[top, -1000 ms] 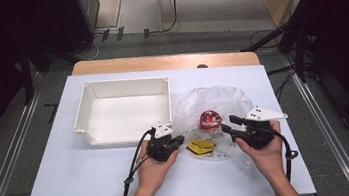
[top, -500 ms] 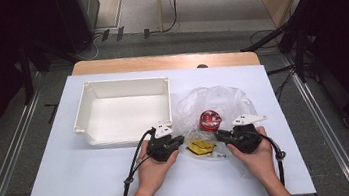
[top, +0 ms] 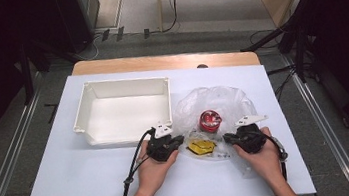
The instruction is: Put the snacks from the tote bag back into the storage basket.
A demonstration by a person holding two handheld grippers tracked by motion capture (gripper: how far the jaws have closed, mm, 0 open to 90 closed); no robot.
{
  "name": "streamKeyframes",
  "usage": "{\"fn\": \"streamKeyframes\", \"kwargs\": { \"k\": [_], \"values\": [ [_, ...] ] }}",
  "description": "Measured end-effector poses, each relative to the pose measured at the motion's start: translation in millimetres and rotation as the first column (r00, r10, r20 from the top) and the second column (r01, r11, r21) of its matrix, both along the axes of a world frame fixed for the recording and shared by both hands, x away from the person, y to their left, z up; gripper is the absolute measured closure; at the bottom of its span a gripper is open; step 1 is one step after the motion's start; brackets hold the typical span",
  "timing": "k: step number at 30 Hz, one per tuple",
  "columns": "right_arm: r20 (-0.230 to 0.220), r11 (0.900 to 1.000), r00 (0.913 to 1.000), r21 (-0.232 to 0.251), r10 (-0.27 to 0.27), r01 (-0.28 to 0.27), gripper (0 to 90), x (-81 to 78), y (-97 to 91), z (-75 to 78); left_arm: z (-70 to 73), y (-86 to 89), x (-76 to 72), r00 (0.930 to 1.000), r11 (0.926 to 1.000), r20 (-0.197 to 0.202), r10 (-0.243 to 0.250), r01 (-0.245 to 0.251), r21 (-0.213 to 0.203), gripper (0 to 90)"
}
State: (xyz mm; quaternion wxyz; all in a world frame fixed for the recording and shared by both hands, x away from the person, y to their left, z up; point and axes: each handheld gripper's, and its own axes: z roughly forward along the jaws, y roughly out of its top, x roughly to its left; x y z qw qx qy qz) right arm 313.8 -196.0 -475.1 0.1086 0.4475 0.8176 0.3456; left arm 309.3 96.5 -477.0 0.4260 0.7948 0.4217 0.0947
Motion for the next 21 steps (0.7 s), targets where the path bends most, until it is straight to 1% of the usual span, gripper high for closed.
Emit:
{"fn": "streamKeyframes", "kwargs": {
  "k": [2, 3, 5, 6, 10, 11, 13, 14, 18, 21],
  "values": [
    [-0.007, 1.0000, 1.0000, 0.004, -0.006, 0.007, 77.8, -0.4, -3.4, 1.4, 0.0, 0.1, 0.0, 1.0000, 1.0000, 0.000, 0.000, 0.000, -0.001, 88.8],
    [-0.003, 1.0000, 1.0000, 0.007, -0.006, 0.006, 76.1, -1.2, -4.7, 2.5, 0.0, 0.1, 0.1, 1.0000, 1.0000, 0.000, 0.000, 0.000, -0.001, 88.7],
    [0.022, 0.9992, 0.9998, 0.039, 0.003, -0.003, 71.6, -3.1, -8.7, 7.1, 0.0, 0.1, 0.2, 1.0000, 1.0000, 0.000, 0.000, 0.000, 0.000, 88.6],
    [0.041, 0.9982, 0.9992, 0.060, 0.000, -0.003, 68.3, -3.9, -10.6, 10.8, 0.0, -0.1, 0.1, 1.0000, 1.0000, -0.001, 0.000, 0.000, 0.001, 88.6],
    [0.105, 0.9923, 0.9937, 0.121, -0.038, 0.025, 54.0, -5.9, -13.7, 28.8, 0.1, -0.3, -0.1, 1.0000, 1.0000, 0.000, -0.001, 0.001, 0.001, 88.3],
    [0.117, 0.9903, 0.9921, 0.136, -0.045, 0.029, 50.5, -5.6, -13.8, 32.2, 0.0, -0.4, -0.2, 1.0000, 1.0000, 0.001, -0.001, 0.001, 0.001, 88.2],
    [0.123, 0.9869, 0.9908, 0.157, -0.056, 0.036, 43.1, -4.4, -12.2, 37.3, 0.0, -0.5, -0.4, 1.0000, 1.0000, 0.003, -0.001, 0.001, 0.001, 88.0],
    [0.124, 0.9861, 0.9905, 0.162, -0.060, 0.039, 38.1, -3.1, -9.7, 39.2, 0.0, -0.5, -0.4, 1.0000, 1.0000, 0.003, -0.002, 0.002, 0.001, 87.9],
    [0.134, 0.9920, 0.9890, 0.117, -0.063, 0.047, 24.5, 0.9, 1.6, 42.3, 0.0, -0.4, -0.4, 1.0000, 1.0000, 0.003, -0.002, 0.002, 0.000, 87.7],
    [0.139, 0.9950, 0.9888, 0.091, -0.054, 0.042, 19.3, 4.3, 11.6, 44.2, 0.0, -0.5, -0.3, 1.0000, 1.0000, 0.003, -0.002, 0.002, -0.001, 87.9]
  ]
}}
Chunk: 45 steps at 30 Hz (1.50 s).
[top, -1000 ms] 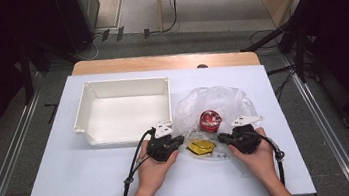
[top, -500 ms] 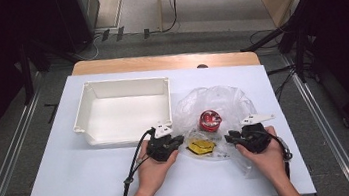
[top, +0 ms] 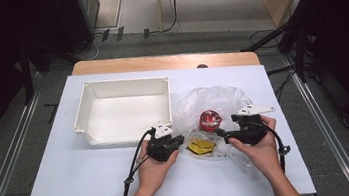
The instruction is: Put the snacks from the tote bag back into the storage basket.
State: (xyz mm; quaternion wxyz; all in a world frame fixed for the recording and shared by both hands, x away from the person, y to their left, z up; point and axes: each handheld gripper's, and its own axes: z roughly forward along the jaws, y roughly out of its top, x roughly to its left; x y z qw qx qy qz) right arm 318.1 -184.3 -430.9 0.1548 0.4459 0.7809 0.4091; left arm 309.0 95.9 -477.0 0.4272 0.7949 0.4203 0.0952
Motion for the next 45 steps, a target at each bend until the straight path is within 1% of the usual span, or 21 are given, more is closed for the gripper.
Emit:
{"fn": "streamKeyframes", "kwargs": {
  "k": [5, 9, 11, 14, 16, 17, 22, 24, 26, 29, 31, 33, 34, 39, 42, 43, 45],
  "values": [
    [-0.006, 1.0000, 1.0000, -0.002, -0.006, 0.005, 18.2, 5.8, 12.2, 3.0, 0.0, -0.2, -0.1, 1.0000, 1.0000, 0.001, 0.001, -0.001, -0.002, 88.1],
    [-0.016, 1.0000, 0.9999, 0.000, 0.002, -0.002, 16.2, 12.0, 19.5, 4.9, 0.1, 0.0, -0.2, 1.0000, 1.0000, 0.002, -0.002, 0.002, 0.004, 88.0],
    [-0.039, 1.0000, 0.9992, -0.002, 0.008, -0.008, 15.0, 14.8, 23.4, 4.5, 0.1, 0.0, -0.2, 1.0000, 1.0000, 0.002, -0.001, 0.001, 0.004, 88.0],
    [-0.062, 0.9998, 0.9980, -0.015, 0.013, -0.014, 14.2, 19.6, 28.7, 1.2, 0.0, -0.3, -0.2, 1.0000, 1.0000, 0.000, -0.001, 0.001, 0.004, 88.1],
    [-0.072, 0.9998, 0.9974, -0.017, 0.006, -0.007, 14.3, 22.2, 32.3, -0.3, 0.1, -0.4, -0.2, 1.0000, 1.0000, 0.001, -0.001, 0.001, 0.005, 88.1],
    [-0.073, 0.9997, 0.9973, -0.021, 0.011, -0.012, 14.3, 23.6, 33.8, -0.8, 0.1, -0.5, -0.2, 1.0000, 1.0000, 0.001, -0.001, 0.001, 0.004, 88.1],
    [-0.090, 0.9997, 0.9959, -0.023, -0.010, 0.008, 14.5, 29.2, 41.5, -2.5, 0.1, -0.3, -0.2, 1.0000, 1.0000, 0.003, -0.001, 0.001, 0.005, 88.1],
    [-0.101, 0.9995, 0.9948, -0.030, -0.012, 0.009, 14.6, 31.1, 45.6, -4.5, 0.1, -0.2, -0.2, 1.0000, 1.0000, 0.003, -0.002, 0.002, 0.004, 88.1],
    [-0.107, 0.9986, 0.9941, -0.051, -0.017, 0.012, 15.0, 32.6, 50.0, -7.2, 0.1, -0.1, -0.3, 1.0000, 1.0000, 0.003, -0.002, 0.002, 0.002, 88.1],
    [-0.102, 0.9951, 0.9934, -0.089, -0.053, 0.043, 18.0, 32.6, 54.0, -11.3, 0.2, 0.2, -0.2, 1.0000, 1.0000, 0.004, -0.004, 0.004, 0.004, 88.1],
    [-0.110, 0.9951, 0.9922, -0.085, -0.060, 0.050, 18.6, 33.1, 52.8, -14.4, 0.1, 0.2, -0.3, 1.0000, 1.0000, 0.003, -0.003, 0.003, 0.001, 88.1],
    [-0.122, 0.9970, 0.9909, -0.060, -0.057, 0.050, 20.5, 33.7, 51.0, -15.7, 0.1, 0.2, -0.2, 1.0000, 1.0000, 0.004, -0.004, 0.004, 0.001, 88.1],
    [-0.125, 0.9974, 0.9908, -0.055, -0.053, 0.047, 21.6, 33.8, 50.7, -15.9, 0.1, 0.3, -0.2, 1.0000, 1.0000, 0.004, -0.004, 0.004, 0.001, 88.1],
    [-0.126, 0.9971, 0.9903, -0.055, -0.059, 0.053, 21.9, 34.2, 52.0, -16.7, 0.1, 0.3, -0.2, 1.0000, 1.0000, 0.002, -0.003, 0.003, 0.000, 88.1],
    [-0.146, 0.9975, 0.9873, -0.044, -0.062, 0.056, 21.0, 35.4, 51.6, -17.3, 0.1, 0.4, -0.1, 1.0000, 1.0000, 0.002, -0.003, 0.003, 0.000, 88.1],
    [-0.160, 0.9973, 0.9848, -0.040, -0.067, 0.062, 20.7, 36.0, 51.1, -17.6, 0.2, 0.5, -0.1, 1.0000, 1.0000, 0.002, -0.004, 0.004, 0.000, 88.2],
    [-0.156, 0.9972, 0.9856, -0.048, -0.065, 0.058, 21.7, 35.9, 51.0, -17.1, 0.2, 0.6, -0.1, 1.0000, 1.0000, 0.001, -0.002, 0.002, -0.001, 88.1]
  ]
}}
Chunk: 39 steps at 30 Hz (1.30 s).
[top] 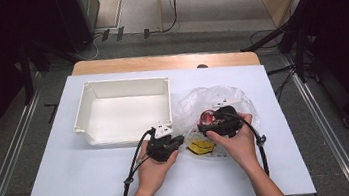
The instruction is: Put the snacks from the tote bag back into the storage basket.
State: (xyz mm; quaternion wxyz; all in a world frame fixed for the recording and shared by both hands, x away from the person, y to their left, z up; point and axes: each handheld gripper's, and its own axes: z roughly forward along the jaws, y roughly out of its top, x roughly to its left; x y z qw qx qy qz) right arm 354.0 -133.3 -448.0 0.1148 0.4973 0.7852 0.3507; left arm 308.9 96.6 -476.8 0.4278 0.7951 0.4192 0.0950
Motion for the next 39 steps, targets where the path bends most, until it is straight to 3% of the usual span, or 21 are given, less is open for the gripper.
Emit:
{"fn": "streamKeyframes", "kwargs": {
  "k": [4, 9, 15, 22, 26, 31, 39],
  "values": [
    [0.033, 0.9987, 0.9995, -0.050, 0.000, 0.002, 25.6, -2.3, 2.1, 5.7, 0.0, 0.2, 0.1, 1.0000, 1.0000, -0.001, -0.001, 0.001, -0.002, 88.1],
    [0.016, 0.9998, 0.9997, 0.005, -0.017, 0.017, 26.0, -0.3, -6.0, 7.6, 0.1, 0.4, 0.2, 1.0000, 1.0000, -0.002, -0.001, 0.001, -0.002, 88.1],
    [0.037, 0.9994, 0.9993, -0.036, 0.002, -0.001, 26.1, -3.3, -3.9, 10.6, 0.0, 0.3, 0.3, 1.0000, 1.0000, -0.002, 0.002, -0.002, -0.005, 88.1],
    [0.066, 0.9997, 0.9978, -0.020, 0.013, -0.011, 26.1, -6.3, -9.0, 22.3, 0.2, 1.8, 0.3, 1.0000, 0.9997, -0.002, 0.007, -0.007, -0.024, 86.7],
    [0.068, 0.9997, 0.9975, -0.018, 0.019, -0.018, 26.1, -7.2, -11.5, 26.0, 1.7, 3.8, -1.4, 0.9997, 0.9993, 0.021, 0.008, -0.007, -0.038, 81.9],
    [0.076, 0.9997, 0.9969, -0.011, 0.022, -0.021, 26.1, -8.1, -16.3, 29.1, 5.1, 5.1, -7.4, 0.9973, 0.9989, 0.074, -0.005, 0.008, -0.047, 71.9],
    [0.089, 0.9998, 0.9958, -0.003, 0.021, -0.021, 26.0, -11.0, -21.5, 33.6, 11.6, 12.5, -16.7, 0.9927, 0.9956, 0.109, -0.053, 0.061, -0.072, 33.2]
  ]
}}
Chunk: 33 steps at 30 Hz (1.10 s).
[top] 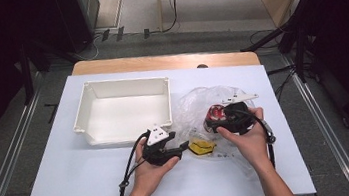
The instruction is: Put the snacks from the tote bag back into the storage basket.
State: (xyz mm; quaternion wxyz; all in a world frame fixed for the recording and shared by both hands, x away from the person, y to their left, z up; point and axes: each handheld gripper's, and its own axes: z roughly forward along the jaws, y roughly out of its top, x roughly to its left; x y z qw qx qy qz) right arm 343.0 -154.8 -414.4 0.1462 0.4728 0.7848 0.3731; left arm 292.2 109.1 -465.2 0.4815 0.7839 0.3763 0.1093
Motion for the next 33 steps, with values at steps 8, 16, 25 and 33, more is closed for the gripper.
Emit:
{"fn": "streamKeyframes", "kwargs": {
  "k": [8, 16, 25, 33],
  "values": [
    [0.009, 1.0000, 0.9999, -0.002, 0.009, -0.009, 26.0, 0.1, -0.7, 1.3, 5.3, 13.8, -10.6, 0.9982, 0.9995, 0.056, -0.022, 0.023, -0.020, 10.7],
    [0.023, 0.9999, 0.9996, -0.002, 0.016, -0.016, 26.0, -0.7, -2.5, 5.4, 11.6, 26.1, -15.4, 0.9976, 0.9993, 0.070, 0.001, 0.002, -0.039, 6.5],
    [0.033, 0.9998, 0.9993, 0.000, 0.019, -0.019, 26.0, -2.7, -5.4, 14.6, 15.5, 43.3, -15.1, 0.9965, 0.9979, 0.071, 0.046, -0.042, -0.050, 3.4],
    [0.039, 0.9992, 0.9985, 0.004, 0.039, -0.039, 26.1, -3.2, -6.4, 24.3, 21.3, 67.4, -16.9, 0.9909, 0.9936, 0.091, 0.099, -0.094, -0.063, 1.9]
  ]
}}
